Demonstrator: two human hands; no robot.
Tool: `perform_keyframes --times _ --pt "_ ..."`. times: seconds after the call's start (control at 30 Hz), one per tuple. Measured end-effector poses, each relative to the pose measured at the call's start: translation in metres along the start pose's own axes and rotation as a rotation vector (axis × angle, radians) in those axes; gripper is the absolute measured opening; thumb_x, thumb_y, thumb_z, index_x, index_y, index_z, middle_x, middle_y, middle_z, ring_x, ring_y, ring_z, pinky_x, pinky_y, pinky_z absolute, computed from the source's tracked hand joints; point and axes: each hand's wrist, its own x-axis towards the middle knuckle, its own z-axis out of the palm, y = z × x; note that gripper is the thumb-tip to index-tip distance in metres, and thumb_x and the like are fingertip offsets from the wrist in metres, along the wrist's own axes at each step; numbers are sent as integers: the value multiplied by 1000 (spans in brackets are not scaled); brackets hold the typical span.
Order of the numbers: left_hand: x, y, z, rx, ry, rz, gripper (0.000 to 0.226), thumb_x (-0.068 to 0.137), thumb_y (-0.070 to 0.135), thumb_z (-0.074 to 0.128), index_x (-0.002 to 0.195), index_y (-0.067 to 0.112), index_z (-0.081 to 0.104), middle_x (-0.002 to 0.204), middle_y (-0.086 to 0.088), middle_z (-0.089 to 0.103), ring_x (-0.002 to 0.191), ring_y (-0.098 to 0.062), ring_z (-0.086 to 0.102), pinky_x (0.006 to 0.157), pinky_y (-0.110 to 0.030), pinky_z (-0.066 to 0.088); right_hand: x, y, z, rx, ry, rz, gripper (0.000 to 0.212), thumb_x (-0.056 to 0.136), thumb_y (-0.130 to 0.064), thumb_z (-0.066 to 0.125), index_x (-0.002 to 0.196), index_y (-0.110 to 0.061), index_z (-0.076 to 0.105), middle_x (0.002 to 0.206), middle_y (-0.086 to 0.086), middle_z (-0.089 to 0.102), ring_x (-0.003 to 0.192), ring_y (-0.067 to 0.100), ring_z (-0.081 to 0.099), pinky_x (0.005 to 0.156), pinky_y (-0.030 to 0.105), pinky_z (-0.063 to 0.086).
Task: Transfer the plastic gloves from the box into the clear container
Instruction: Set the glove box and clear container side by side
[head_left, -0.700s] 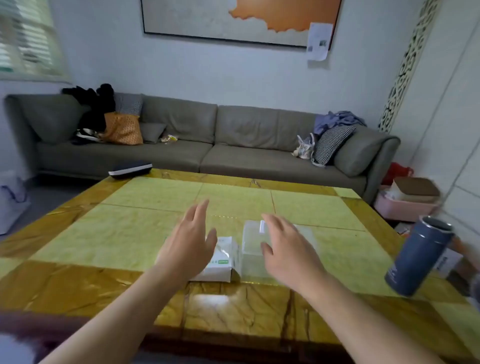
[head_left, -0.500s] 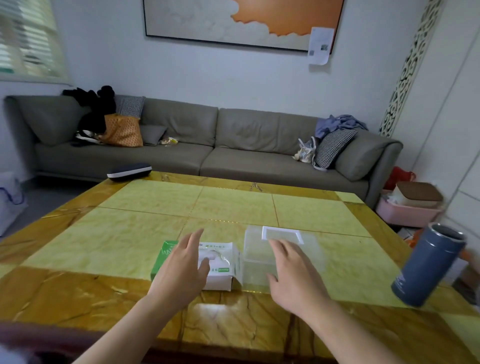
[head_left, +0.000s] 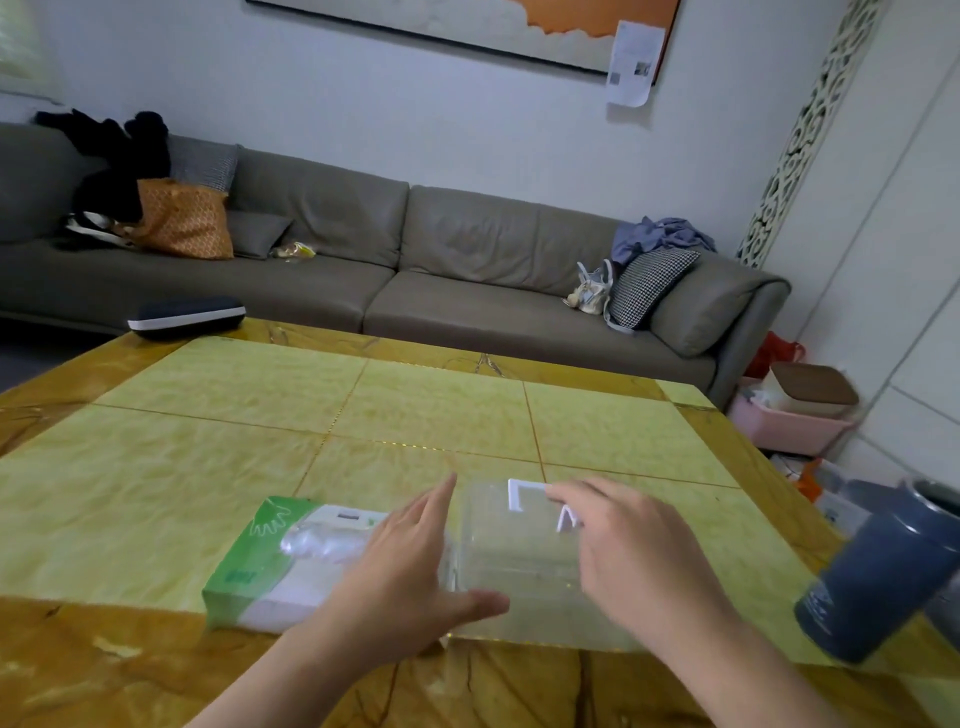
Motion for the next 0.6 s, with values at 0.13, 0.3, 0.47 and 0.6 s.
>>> perform_keyframes --times 0.13,0.3,0.47,0.6 --pt "12 3 3 -81 -28 21 139 64 73 80 161 33 -11 164 20 18 151 -5 15 120 -24 18 41 13 -18 180 -8 81 46 89 3 61 109 -34 78 101 -12 75 87 14 68 75 36 60" --pt "19 0 2 -151 -58 27 143 59 73 83 158 42 -16 157 25 24 145 -2 21 118 -27 26 96 37 -21 285 -23 164 33 91 -9 67 84 -38 80 83 -16 68 73 1 62 60 22 48" --pt "21 -1 2 -182 -79 -24 146 53 79 80 157 44 -17 147 28 31 139 -1 27 116 -30 32 132 56 -4 412 -30 159 21 89 -16 76 87 -36 82 88 -25 71 80 -9 64 74 14 51" --pt "20 0 3 -156 -61 -11 144 52 79 79 157 43 -12 142 30 30 136 4 24 114 -24 31 139 66 -1 755 291 301 25 83 -10 71 94 -30 81 94 -15 79 94 0 73 98 35 58"
